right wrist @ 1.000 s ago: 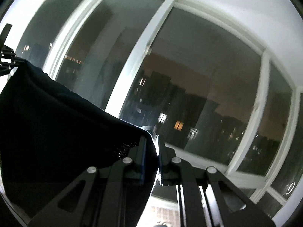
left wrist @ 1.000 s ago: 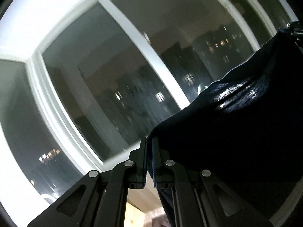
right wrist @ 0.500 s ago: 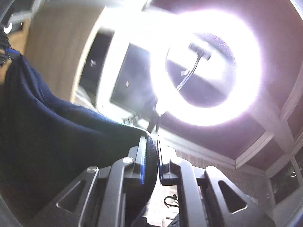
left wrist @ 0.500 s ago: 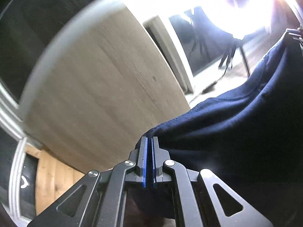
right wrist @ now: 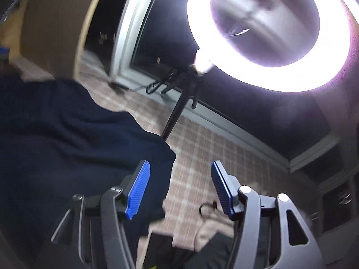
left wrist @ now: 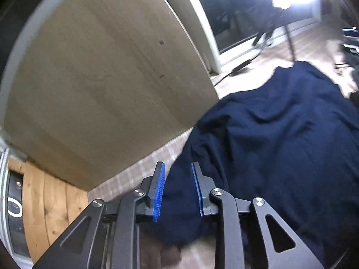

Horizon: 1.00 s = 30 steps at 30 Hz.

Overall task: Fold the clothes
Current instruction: 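Lay the sweatshirt flat on the rug and open both grippers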

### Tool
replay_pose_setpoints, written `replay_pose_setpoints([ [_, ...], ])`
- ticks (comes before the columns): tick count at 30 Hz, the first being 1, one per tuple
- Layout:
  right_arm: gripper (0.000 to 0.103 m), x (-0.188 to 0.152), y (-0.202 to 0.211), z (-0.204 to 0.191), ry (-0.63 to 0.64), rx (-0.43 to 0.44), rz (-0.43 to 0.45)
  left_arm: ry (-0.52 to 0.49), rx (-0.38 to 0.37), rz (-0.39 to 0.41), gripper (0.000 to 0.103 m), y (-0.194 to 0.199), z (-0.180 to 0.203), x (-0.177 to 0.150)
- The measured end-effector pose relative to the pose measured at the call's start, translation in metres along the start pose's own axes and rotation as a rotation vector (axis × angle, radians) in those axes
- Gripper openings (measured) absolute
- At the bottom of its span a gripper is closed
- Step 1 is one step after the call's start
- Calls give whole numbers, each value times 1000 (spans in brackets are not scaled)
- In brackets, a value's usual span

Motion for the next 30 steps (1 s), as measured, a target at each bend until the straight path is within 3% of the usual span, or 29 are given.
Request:
replay_pose_setpoints([
  [7, 56, -94, 131, 35, -254, 221, 101, 48, -84, 35, 25, 105, -23, -118],
  [9, 59, -134, 151, 16, -291, 247, 72, 27, -130, 19, 30, 126, -12, -156],
  [11, 65, -174, 171, -3, -326, 272, 42, 10, -229, -29, 33, 126, 21, -200],
  [14, 65, -231, 190, -36, -375, 300, -17, -16, -376, -137, 33, 120, 78, -258],
  [17, 65, -279, 173, -83, -418, 357, -104, -87, -417, -208, 33, 106, 138, -299],
  [21, 65, -318, 145, -123, -353, 399, -196, -95, -440, -236, 33, 91, 191, -319],
  [24, 65, -339, 125, -141, -310, 414, -246, -68, -413, -247, 33, 74, 214, -319],
  [30, 65, -348, 115, -159, -170, 425, -199, -36, -361, -254, 33, 48, 230, -314],
])
Point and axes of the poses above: each gripper's, at about its wrist camera, not at the fingertips, and y roughly against the way its jaws point, z to its right, x to its top, the point moved 6 cm from there along -y, roughly the way its jaws point, and after that the axes turned 6 degrees about y, right-handed, at the moved point
